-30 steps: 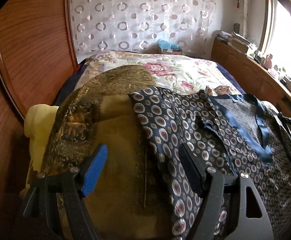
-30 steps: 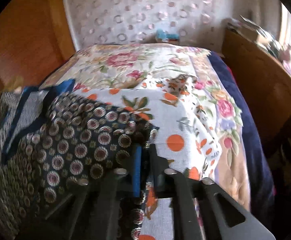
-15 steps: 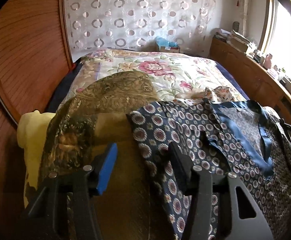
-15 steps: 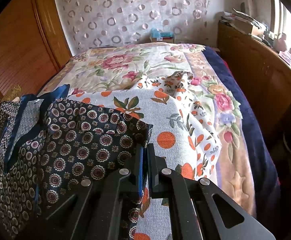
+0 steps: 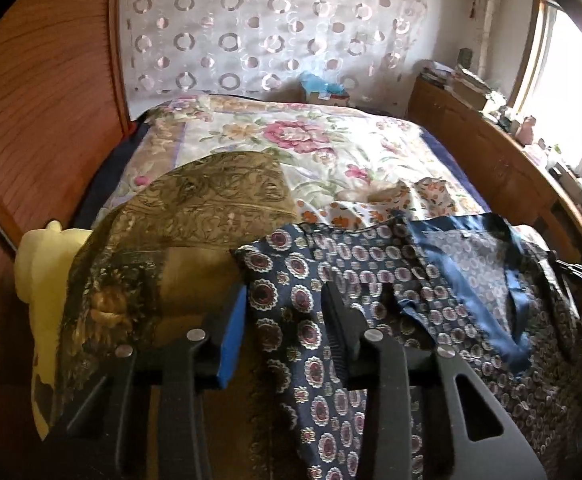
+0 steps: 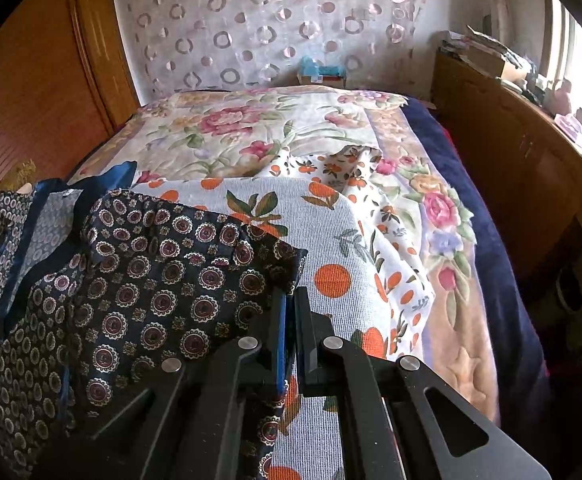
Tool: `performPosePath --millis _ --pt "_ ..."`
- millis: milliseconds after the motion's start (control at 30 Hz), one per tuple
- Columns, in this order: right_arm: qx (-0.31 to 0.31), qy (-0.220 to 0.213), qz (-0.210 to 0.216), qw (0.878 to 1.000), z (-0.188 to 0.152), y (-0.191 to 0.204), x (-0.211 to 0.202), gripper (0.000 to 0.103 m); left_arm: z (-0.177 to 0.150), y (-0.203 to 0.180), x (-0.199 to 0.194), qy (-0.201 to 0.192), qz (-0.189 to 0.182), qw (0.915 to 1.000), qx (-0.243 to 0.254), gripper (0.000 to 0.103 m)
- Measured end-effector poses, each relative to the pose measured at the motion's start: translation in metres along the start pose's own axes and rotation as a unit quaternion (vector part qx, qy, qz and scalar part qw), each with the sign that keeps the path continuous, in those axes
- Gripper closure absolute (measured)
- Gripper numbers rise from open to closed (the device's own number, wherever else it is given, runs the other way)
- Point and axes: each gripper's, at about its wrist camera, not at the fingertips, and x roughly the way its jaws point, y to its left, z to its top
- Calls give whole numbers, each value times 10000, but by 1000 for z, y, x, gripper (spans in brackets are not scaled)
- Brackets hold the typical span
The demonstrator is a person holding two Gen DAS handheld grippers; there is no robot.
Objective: Fold small clothes
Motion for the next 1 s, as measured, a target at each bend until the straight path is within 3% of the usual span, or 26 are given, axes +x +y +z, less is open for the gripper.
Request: performPosePath --millis 200,233,267,300,367,767,1000 --pt "-26 -1 -1 10000 0 0 0 100 -5 -1 1 68 -54 10000 12 64" --pt "-32 -1 -7 10000 0 0 0 100 -6 -3 -1 27 -113 9999 25 68" --pt "-33 -1 -9 10000 0 0 0 100 -6 -3 -2 8 -164 9999 51 85" --pt "-36 -2 -11 10000 0 0 0 100 -8 -7 -2 48 -129 9998 110 94" --pt "-46 -1 -22 10000 0 0 0 100 -11 -16 -5 -36 -62 9997 222 100" --pt "-358 34 -170 9992 3 5 0 96 -47 -70 -65 -479 -730 9939 674 101" --pt "-372 61 191 9991 7 10 -7 101 -74 -74 -91 -629 -790 9929 623 101"
